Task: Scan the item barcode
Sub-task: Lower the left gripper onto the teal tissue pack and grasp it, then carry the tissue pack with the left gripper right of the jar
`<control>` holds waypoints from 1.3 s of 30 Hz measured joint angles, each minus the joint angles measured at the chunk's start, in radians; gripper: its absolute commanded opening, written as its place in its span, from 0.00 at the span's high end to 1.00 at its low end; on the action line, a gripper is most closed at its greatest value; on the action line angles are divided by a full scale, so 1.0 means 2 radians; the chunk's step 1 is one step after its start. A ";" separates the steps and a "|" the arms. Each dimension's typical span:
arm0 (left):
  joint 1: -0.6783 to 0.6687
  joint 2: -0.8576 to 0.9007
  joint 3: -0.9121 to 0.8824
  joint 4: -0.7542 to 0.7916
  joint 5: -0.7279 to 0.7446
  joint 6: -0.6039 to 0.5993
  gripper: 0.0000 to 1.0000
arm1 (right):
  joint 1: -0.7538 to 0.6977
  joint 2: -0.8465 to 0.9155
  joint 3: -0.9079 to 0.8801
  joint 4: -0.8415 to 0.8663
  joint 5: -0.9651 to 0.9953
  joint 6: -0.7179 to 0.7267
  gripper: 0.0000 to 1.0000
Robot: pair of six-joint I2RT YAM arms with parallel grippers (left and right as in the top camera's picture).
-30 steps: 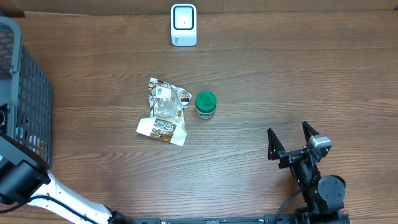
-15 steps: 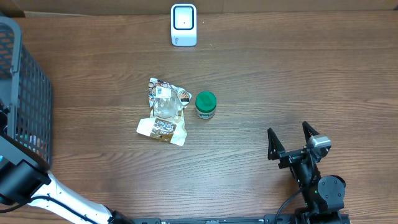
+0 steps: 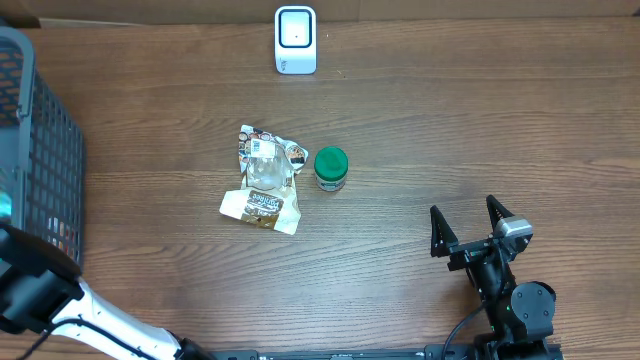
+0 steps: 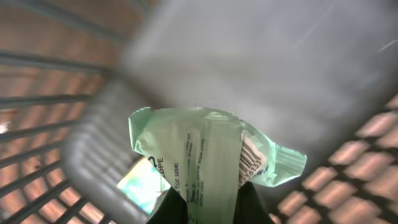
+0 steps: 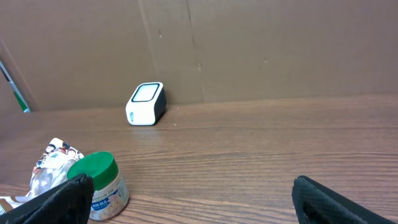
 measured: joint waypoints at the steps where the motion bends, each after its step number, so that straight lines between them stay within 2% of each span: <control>1: -0.001 -0.007 0.026 -0.012 0.004 -0.011 0.96 | 0.000 0.000 0.000 0.000 0.000 0.000 0.00; 7: -0.034 -0.085 0.156 -0.045 0.053 -0.071 0.96 | 0.000 0.000 0.000 0.000 0.000 0.000 0.00; 11: -0.081 -0.148 0.197 -0.044 0.108 -0.108 0.96 | 0.000 0.000 0.000 0.000 0.000 0.000 0.00; 18: -0.230 -0.212 0.209 -0.122 0.166 -0.137 0.96 | 0.000 0.000 0.000 0.000 0.000 0.000 0.00; 21: -0.303 -0.198 0.205 -0.153 0.172 -0.139 0.96 | 0.000 0.000 0.000 0.000 0.000 0.000 0.00; 28: -0.439 -0.125 0.136 -0.152 0.176 -0.145 0.96 | 0.000 0.000 0.000 0.000 0.000 0.000 0.00; 33: -0.513 -0.048 0.091 -0.107 0.176 -0.153 0.96 | 0.000 0.000 0.000 0.000 0.000 0.000 0.00; 39: -0.613 0.050 0.078 -0.028 0.175 -0.182 0.96 | 0.000 0.000 0.000 0.000 0.000 0.000 0.00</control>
